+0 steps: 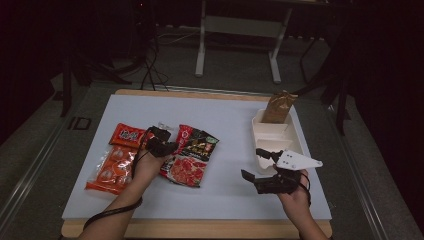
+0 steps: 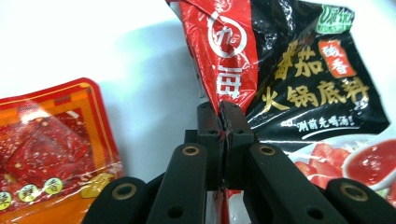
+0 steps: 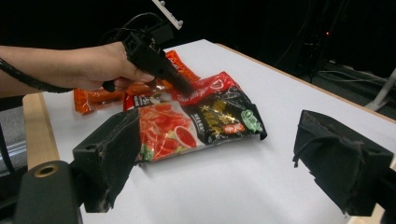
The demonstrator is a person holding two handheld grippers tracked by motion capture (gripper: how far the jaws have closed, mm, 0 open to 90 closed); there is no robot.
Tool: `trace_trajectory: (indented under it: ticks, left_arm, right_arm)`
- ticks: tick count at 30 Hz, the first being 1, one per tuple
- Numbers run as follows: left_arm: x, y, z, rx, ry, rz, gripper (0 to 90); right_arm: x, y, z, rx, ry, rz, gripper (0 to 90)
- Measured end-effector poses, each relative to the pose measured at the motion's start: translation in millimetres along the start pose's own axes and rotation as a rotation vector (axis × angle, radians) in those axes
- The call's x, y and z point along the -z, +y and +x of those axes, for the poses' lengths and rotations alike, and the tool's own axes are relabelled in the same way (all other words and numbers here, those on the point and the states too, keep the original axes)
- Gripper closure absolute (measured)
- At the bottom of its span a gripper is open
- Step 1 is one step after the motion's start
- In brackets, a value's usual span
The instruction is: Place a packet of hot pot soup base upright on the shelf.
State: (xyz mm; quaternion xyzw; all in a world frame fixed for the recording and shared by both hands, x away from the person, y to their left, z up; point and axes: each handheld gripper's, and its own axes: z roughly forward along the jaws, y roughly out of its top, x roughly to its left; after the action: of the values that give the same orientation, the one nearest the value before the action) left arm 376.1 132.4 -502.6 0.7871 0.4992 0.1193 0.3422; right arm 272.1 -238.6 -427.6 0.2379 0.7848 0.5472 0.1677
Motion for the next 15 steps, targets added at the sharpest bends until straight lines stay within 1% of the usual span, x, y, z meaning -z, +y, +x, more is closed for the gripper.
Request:
trace_trajectory:
  ticks: [2, 3, 5, 6, 8, 9, 10, 12, 15]
  left_arm:
    - [4.6, 0.5, -2.3, -0.009, -0.013, -0.017, 89.1]
    - [7.3, 0.3, -3.3, -0.003, -0.023, -0.034, 89.1]
    - [13.9, 0.4, -5.6, -0.007, -0.041, -0.068, 89.2]
    - [17.1, 0.4, -7.2, -0.019, -0.050, -0.081, 89.2]
    - [22.8, 0.5, -11.2, -0.033, -0.050, -0.100, 89.3]
    - [24.7, 0.8, -13.5, -0.056, -0.048, -0.100, 89.4]
    - [27.0, 0.7, -15.6, -0.069, -0.046, -0.104, 89.4]
    - [32.2, 0.4, -19.6, -0.077, -0.061, -0.125, 89.4]
    - [41.6, -0.2, -29.0, -0.108, -0.073, -0.163, 89.3]
  right_arm:
    - [0.6, 0.4, -0.1, 0.000, 0.001, 0.000, 14.7]
    - [0.8, 0.5, -0.3, 0.002, 0.000, -0.003, 14.9]
    - [1.0, 0.9, -0.6, 0.000, 0.003, -0.006, 15.3]
    - [1.4, 1.1, -0.7, 0.005, 0.001, -0.013, 16.8]
    - [2.8, 1.9, -1.2, 0.004, 0.000, -0.026, 17.0]
    - [3.6, 2.3, -1.9, 0.001, -0.001, -0.033, 17.1]
    - [4.5, 2.6, -2.3, 0.000, -0.009, -0.039, 17.2]
    - [6.3, 3.4, -2.9, -0.007, -0.024, -0.048, 17.3]
    - [8.7, 4.8, -2.5, 0.008, -0.043, -0.055, 17.3]
